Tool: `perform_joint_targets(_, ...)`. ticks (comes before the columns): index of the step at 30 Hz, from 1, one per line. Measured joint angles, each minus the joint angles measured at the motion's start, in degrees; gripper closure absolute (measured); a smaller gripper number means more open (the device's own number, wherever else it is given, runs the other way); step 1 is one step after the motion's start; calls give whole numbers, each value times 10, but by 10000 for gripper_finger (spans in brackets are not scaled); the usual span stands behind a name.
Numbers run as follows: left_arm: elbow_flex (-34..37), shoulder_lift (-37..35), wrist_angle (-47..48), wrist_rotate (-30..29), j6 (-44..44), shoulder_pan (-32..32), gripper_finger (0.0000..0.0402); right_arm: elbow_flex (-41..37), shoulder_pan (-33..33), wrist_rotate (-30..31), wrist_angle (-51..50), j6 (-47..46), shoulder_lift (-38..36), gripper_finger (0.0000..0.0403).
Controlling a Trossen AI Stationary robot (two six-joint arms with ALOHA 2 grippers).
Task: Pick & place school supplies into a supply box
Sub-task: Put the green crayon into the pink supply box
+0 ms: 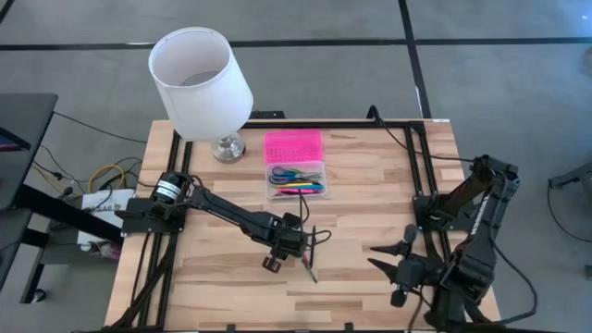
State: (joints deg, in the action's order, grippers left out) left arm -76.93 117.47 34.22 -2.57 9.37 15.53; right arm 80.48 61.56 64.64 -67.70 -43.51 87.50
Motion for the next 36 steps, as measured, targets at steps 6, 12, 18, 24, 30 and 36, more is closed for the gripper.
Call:
perform_joint_targets(6,0,0,4,-2,-13,7,295,-45,-23,0,5,-1,0,285)
perform_joint_targets(12,1,0,5,0,-30,8,295,-70,-45,0,8,-20,0,285)
perform_joint_targets(18,1,0,6,2,-55,9,295,-93,-56,41,10,-63,0,285)
perform_joint_targets(24,1,0,7,-5,-60,16,295,-134,-73,49,17,-109,0,285)
perform_joint_targets(30,1,0,7,-11,-60,18,295,-174,-94,49,50,-123,0,285)
perform_joint_targets(36,1,0,7,-10,-59,18,295,-206,-107,49,78,-134,0,285)
